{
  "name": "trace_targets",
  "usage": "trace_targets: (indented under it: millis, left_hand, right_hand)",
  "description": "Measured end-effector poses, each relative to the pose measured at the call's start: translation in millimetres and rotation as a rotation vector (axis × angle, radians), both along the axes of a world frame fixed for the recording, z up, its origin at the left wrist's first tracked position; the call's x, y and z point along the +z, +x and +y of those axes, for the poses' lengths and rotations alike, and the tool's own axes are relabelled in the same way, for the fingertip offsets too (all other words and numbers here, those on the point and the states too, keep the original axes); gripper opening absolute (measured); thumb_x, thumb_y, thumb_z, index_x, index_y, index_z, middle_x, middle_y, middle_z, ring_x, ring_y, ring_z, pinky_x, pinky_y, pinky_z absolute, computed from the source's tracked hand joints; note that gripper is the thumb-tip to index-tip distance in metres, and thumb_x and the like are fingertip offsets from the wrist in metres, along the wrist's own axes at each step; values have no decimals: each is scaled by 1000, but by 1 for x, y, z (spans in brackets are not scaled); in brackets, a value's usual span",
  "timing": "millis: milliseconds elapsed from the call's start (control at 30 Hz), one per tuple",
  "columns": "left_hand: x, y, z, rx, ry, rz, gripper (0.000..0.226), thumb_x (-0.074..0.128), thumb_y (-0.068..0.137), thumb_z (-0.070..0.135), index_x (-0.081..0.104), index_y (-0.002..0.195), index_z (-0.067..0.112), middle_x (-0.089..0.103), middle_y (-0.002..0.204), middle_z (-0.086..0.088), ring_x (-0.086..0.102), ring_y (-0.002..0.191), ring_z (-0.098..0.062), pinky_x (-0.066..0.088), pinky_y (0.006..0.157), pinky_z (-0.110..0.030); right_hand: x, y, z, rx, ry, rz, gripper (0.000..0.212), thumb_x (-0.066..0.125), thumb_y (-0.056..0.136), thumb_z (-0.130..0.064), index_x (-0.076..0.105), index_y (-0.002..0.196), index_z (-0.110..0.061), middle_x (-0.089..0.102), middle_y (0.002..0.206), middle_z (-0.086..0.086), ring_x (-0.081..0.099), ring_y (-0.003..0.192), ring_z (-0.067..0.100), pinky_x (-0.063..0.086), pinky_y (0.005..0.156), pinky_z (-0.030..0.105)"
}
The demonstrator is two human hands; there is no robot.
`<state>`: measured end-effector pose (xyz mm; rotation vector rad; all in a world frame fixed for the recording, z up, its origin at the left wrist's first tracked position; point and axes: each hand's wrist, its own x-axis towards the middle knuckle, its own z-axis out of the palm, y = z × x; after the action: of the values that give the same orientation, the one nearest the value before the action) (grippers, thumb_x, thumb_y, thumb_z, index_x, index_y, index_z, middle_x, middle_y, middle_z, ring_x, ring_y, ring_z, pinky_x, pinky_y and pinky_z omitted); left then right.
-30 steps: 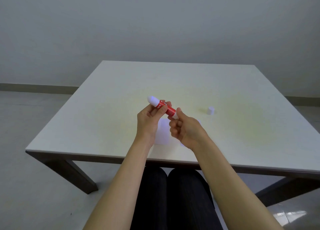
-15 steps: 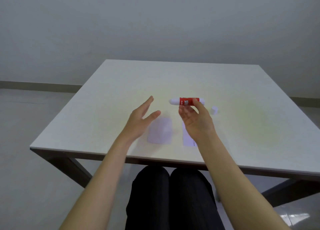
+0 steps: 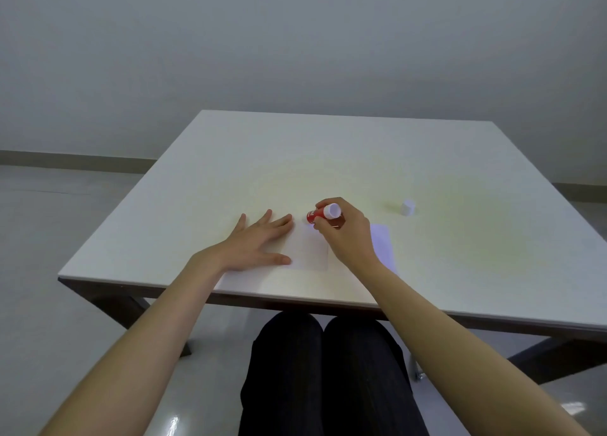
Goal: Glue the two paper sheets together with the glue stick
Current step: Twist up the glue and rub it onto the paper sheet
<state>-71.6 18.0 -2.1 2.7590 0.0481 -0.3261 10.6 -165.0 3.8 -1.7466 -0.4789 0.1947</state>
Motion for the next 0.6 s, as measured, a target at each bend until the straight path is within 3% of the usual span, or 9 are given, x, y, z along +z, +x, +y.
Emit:
trace_targets:
  millis: [300,433,600]
  left_hand:
    - [-3,3,2,8,-29,1,80,52,85,56,9,150,38,2,159,20,-12,147,-13,-15,115,-54]
    - [-3,1,2,16,-86,-1,79,53,85,56,9,149,41,4,159,21,-12,147,-12,-15,115,-54]
    - [0,3,3,12,-19,47,83,51,85,57,5,150,34,-2,159,20,-13,147,-12,-16,115,-54]
  right_hand:
    - [-3,-24,-3,245,-137,-415,15,61,78,-5,67,91,-10,71,87,1,63,78,19,51,72,28]
    - [0,-27,-7,316,-85,-269,14,63,75,-11,68,87,-14,73,83,2,66,79,21,53,74,30]
    - [7,-1,-14,102,-85,-170,15,66,77,-4,70,90,-10,74,88,2,67,81,22,51,72,23]
